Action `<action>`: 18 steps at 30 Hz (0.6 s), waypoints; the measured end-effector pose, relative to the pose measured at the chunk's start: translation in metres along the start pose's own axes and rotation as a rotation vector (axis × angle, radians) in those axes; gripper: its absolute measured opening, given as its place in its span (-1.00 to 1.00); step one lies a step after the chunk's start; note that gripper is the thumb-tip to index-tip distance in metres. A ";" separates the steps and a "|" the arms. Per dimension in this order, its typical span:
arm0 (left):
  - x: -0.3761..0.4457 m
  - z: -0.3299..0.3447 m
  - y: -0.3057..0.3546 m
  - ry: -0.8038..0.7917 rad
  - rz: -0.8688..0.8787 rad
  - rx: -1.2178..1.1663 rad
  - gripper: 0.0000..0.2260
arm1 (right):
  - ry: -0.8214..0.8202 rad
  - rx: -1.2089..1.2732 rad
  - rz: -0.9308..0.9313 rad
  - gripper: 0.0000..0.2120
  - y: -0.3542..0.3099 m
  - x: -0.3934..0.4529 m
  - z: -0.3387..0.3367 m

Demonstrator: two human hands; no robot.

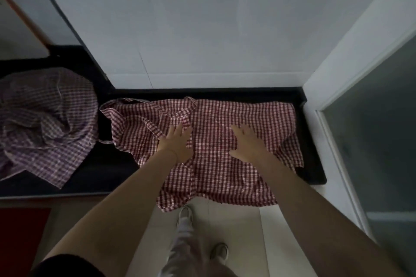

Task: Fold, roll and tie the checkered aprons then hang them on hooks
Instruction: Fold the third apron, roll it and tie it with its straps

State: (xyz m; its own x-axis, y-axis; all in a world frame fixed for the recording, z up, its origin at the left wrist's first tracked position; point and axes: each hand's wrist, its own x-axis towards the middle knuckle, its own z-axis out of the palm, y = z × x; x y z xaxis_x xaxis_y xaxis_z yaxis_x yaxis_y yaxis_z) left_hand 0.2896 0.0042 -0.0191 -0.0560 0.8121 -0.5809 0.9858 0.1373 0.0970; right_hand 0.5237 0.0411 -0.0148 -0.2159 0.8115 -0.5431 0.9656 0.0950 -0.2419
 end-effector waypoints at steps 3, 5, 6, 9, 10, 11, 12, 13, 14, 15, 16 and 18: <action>0.013 0.014 -0.007 -0.077 -0.044 0.018 -0.35 | -0.081 -0.016 0.016 -0.27 0.006 0.011 0.019; 0.018 0.003 -0.006 -0.038 -0.108 0.013 -0.46 | -0.044 -0.021 0.010 -0.46 0.003 0.019 0.017; 0.020 -0.006 -0.006 -0.025 -0.135 0.017 -0.48 | -0.023 0.007 0.017 -0.54 -0.001 0.023 0.011; 0.033 -0.027 -0.008 0.094 -0.169 0.028 -0.58 | 0.103 0.015 0.049 -0.73 -0.011 0.042 -0.004; 0.037 -0.030 -0.009 0.183 -0.178 0.014 -0.64 | 0.187 0.012 0.065 -0.77 -0.013 0.048 -0.007; 0.041 -0.034 -0.010 0.275 -0.186 -0.006 -0.69 | 0.263 0.015 0.073 -0.75 -0.014 0.052 -0.012; 0.049 -0.037 -0.012 0.357 -0.166 -0.036 -0.76 | 0.305 0.025 0.081 -0.69 -0.014 0.060 -0.015; 0.056 -0.039 -0.012 0.412 -0.115 -0.071 -0.79 | 0.310 0.033 0.090 -0.59 -0.013 0.066 -0.017; 0.063 -0.042 -0.011 0.420 -0.041 -0.105 -0.75 | 0.288 0.033 0.095 -0.51 -0.011 0.070 -0.020; 0.072 -0.044 -0.010 0.367 0.035 -0.134 -0.66 | 0.240 0.029 0.114 -0.45 -0.009 0.076 -0.021; 0.078 -0.046 -0.009 0.295 0.079 -0.158 -0.53 | 0.194 0.020 0.133 -0.43 -0.006 0.080 -0.021; 0.088 -0.047 -0.007 0.139 0.092 -0.145 -0.30 | 0.107 -0.003 0.155 -0.46 -0.003 0.085 -0.020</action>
State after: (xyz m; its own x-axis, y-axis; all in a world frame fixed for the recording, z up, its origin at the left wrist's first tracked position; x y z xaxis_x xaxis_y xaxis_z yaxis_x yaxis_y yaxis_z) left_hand 0.2705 0.1016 -0.0326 0.0018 0.8940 -0.4480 0.9553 0.1309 0.2652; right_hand 0.5050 0.1215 -0.0437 -0.0479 0.8732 -0.4850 0.9866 -0.0343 -0.1593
